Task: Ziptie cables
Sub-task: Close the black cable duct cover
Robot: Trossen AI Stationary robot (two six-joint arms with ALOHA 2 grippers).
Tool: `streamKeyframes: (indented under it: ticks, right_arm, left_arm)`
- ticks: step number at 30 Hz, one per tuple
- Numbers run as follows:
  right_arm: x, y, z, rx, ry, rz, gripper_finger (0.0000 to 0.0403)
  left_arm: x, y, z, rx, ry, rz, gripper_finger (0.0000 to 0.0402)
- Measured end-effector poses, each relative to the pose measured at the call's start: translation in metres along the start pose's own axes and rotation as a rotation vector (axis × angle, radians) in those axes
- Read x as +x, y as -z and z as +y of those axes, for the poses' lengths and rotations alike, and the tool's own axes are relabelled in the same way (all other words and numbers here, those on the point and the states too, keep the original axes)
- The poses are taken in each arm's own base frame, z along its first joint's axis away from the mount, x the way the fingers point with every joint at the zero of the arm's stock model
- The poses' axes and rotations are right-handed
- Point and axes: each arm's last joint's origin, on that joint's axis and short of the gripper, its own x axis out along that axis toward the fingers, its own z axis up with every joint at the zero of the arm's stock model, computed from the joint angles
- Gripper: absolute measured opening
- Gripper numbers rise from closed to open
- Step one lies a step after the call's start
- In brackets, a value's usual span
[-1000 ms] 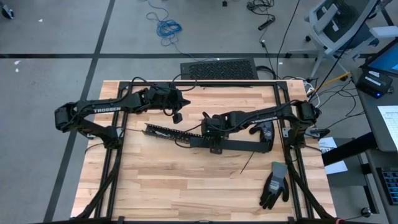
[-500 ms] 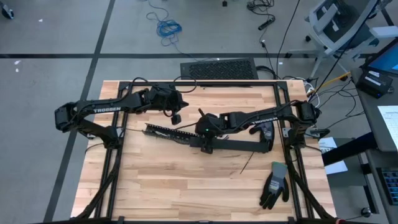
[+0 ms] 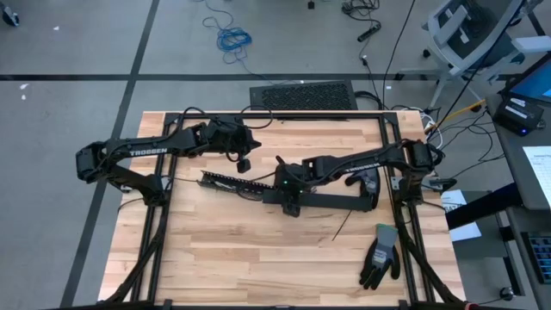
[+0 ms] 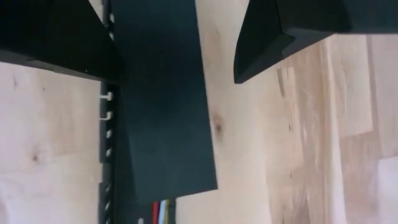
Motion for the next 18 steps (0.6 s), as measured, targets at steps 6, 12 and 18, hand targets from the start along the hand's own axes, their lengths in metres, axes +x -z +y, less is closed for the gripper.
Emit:
streamKeyframes:
  ticks: [6,12,18]
  right_arm:
    - [-0.001,-0.003,-0.012,0.033,0.011,-0.01,0.0293]
    - [0.003,0.001,-0.009,-0.011,-0.012,0.034,0.0293]
    - [0.003,0.0,-0.006,-0.035,-0.013,0.016,0.0293]
  left_arm:
    - [0.0,0.0,0.0,-0.001,0.0,0.0,0.0]
    - [0.0,0.0,0.0,-0.003,0.0,0.001,0.0]
    - [0.0,0.0,0.0,-0.004,-0.001,0.001,0.0]
